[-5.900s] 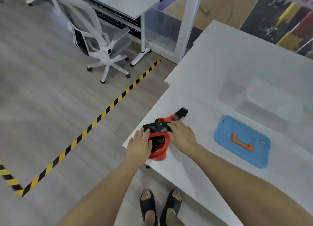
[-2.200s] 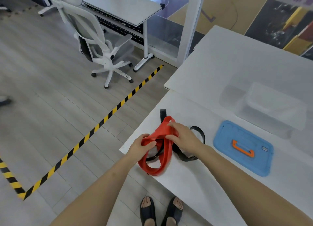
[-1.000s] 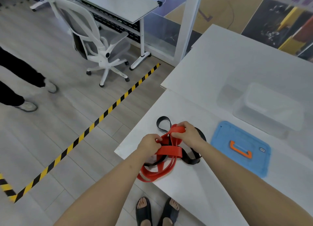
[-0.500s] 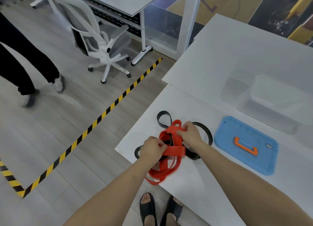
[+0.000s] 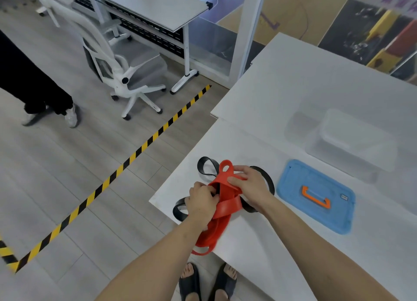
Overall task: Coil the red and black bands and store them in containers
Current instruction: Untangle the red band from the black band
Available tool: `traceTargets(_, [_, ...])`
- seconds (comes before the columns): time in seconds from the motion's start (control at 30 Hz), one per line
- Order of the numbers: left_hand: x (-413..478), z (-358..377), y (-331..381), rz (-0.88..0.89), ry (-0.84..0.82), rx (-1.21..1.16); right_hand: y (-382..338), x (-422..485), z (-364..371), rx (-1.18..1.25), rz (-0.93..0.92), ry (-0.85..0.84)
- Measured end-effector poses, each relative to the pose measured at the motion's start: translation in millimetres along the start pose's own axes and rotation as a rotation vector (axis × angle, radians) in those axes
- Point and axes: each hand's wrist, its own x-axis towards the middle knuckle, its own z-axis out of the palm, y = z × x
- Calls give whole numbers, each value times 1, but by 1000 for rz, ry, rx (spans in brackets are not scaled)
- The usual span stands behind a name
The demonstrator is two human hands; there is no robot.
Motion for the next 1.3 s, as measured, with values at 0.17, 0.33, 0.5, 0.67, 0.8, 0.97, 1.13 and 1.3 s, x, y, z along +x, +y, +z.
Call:
traceTargets(0.17, [-10, -20, 8, 84, 125, -141, -35, -8, -11, -97, -156, 68])
traceTargets(0.33, [-19, -41, 22, 202, 174, -188, -61, -5, -25, -211, -222, 202])
traceTargets(0.5, [-18, -58, 12, 181, 136, -214, -88, -5, -40, -237, -277, 376])
traceTargets(0.67, [-26, -67, -6, 56, 71, -431, -110, -5, -43, -204, -316, 368])
traceTargets(0.8, [-26, -66, -5, 13, 43, -481, -117, -8, -34, -132, -315, 370])
traceTargets(0.97, [-31, -70, -12, 30, 49, -411, -137, -9, -36, -48, -378, 357])
traceTargets(1.13, [-28, -69, -12, -3, 29, -356, -170, -14, -40, -34, -526, 409])
traceTargets(1.3, [-10, -58, -22, -169, -18, -400, -165, -14, -37, -231, -544, 318])
